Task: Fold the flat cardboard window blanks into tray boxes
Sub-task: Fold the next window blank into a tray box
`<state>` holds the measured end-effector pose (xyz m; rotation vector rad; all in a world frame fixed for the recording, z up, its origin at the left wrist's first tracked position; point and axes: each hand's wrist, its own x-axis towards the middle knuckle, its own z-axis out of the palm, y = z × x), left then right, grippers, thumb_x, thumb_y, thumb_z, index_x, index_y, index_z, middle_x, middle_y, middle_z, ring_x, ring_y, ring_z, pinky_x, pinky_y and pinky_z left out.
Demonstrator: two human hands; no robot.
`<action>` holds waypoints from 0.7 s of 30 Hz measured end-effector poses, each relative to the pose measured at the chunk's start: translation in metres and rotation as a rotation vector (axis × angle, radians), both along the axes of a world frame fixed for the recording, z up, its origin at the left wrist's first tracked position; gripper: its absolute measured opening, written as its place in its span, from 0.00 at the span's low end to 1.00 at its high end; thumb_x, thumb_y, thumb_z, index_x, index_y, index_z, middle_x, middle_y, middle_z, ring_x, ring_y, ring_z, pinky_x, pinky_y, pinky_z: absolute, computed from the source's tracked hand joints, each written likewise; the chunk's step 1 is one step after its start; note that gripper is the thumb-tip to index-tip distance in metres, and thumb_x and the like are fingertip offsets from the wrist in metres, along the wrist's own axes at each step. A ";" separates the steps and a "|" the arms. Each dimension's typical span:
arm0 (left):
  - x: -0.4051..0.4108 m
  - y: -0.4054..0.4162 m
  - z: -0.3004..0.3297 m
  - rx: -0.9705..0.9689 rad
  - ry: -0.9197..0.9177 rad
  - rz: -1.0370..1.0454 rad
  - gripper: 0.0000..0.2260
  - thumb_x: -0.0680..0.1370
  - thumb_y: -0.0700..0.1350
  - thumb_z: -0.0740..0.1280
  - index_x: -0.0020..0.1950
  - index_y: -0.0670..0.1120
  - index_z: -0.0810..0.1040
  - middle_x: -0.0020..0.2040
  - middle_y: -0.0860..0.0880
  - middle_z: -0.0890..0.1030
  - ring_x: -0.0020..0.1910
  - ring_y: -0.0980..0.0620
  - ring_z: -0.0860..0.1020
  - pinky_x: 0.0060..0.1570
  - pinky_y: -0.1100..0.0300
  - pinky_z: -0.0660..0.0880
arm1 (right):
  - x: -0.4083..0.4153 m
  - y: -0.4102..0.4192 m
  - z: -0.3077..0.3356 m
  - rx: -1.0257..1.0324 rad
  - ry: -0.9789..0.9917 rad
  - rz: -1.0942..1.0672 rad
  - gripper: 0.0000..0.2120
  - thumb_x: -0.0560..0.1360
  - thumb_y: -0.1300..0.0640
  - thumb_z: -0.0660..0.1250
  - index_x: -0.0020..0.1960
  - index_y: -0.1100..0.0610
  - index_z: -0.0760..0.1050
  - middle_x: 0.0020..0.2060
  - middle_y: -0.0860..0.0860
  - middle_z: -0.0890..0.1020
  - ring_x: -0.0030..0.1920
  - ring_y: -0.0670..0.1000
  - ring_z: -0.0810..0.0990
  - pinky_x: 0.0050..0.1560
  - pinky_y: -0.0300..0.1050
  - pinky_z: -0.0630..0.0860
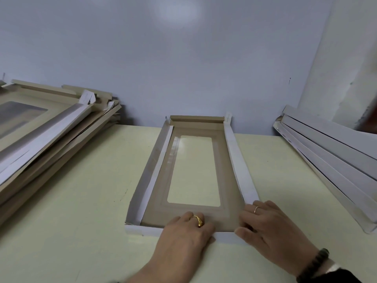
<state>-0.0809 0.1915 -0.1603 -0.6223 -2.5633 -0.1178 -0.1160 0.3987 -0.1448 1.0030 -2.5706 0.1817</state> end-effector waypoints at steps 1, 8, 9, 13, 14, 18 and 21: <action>0.000 0.000 0.000 0.005 0.001 0.006 0.13 0.68 0.51 0.55 0.28 0.52 0.75 0.27 0.57 0.74 0.26 0.57 0.73 0.21 0.69 0.65 | 0.001 0.000 -0.003 -0.004 0.029 0.005 0.21 0.75 0.42 0.55 0.29 0.54 0.68 0.27 0.45 0.71 0.31 0.49 0.71 0.37 0.40 0.62; 0.002 0.002 0.002 -0.002 -0.051 0.017 0.12 0.67 0.52 0.56 0.28 0.51 0.74 0.27 0.56 0.73 0.26 0.56 0.73 0.22 0.68 0.63 | 0.003 -0.003 -0.011 -0.139 0.194 0.013 0.19 0.69 0.43 0.63 0.28 0.56 0.68 0.26 0.46 0.70 0.29 0.47 0.68 0.35 0.38 0.64; 0.002 0.002 0.002 -0.008 -0.052 0.014 0.12 0.67 0.52 0.56 0.28 0.51 0.74 0.27 0.56 0.73 0.26 0.56 0.73 0.22 0.68 0.63 | 0.004 -0.004 -0.012 -0.163 0.201 0.022 0.18 0.70 0.44 0.63 0.29 0.56 0.69 0.26 0.46 0.71 0.29 0.47 0.67 0.34 0.37 0.65; 0.003 0.001 0.005 -0.016 -0.122 -0.008 0.11 0.62 0.53 0.72 0.27 0.51 0.73 0.27 0.56 0.73 0.26 0.57 0.73 0.22 0.67 0.64 | 0.005 -0.005 -0.019 -0.166 0.243 0.041 0.18 0.73 0.46 0.60 0.30 0.56 0.73 0.27 0.47 0.73 0.27 0.49 0.72 0.34 0.37 0.66; 0.003 0.000 0.009 -0.021 -0.158 -0.002 0.13 0.61 0.53 0.76 0.28 0.51 0.73 0.28 0.57 0.73 0.27 0.58 0.73 0.23 0.67 0.65 | 0.004 -0.005 -0.020 -0.143 0.268 0.035 0.19 0.74 0.46 0.59 0.29 0.56 0.72 0.27 0.47 0.73 0.28 0.50 0.71 0.35 0.38 0.66; -0.006 -0.021 0.017 0.011 -0.227 -0.049 0.14 0.77 0.58 0.60 0.37 0.51 0.68 0.40 0.53 0.73 0.44 0.54 0.73 0.41 0.66 0.65 | -0.001 -0.002 -0.019 -0.110 0.336 -0.004 0.26 0.78 0.44 0.52 0.26 0.55 0.70 0.26 0.46 0.72 0.32 0.50 0.71 0.38 0.41 0.66; -0.014 -0.054 0.020 0.027 -0.266 -0.022 0.20 0.75 0.66 0.54 0.41 0.50 0.71 0.48 0.53 0.73 0.50 0.55 0.70 0.47 0.67 0.61 | -0.003 0.000 -0.020 -0.126 0.342 -0.036 0.30 0.80 0.42 0.47 0.26 0.55 0.70 0.25 0.47 0.72 0.29 0.51 0.73 0.37 0.41 0.64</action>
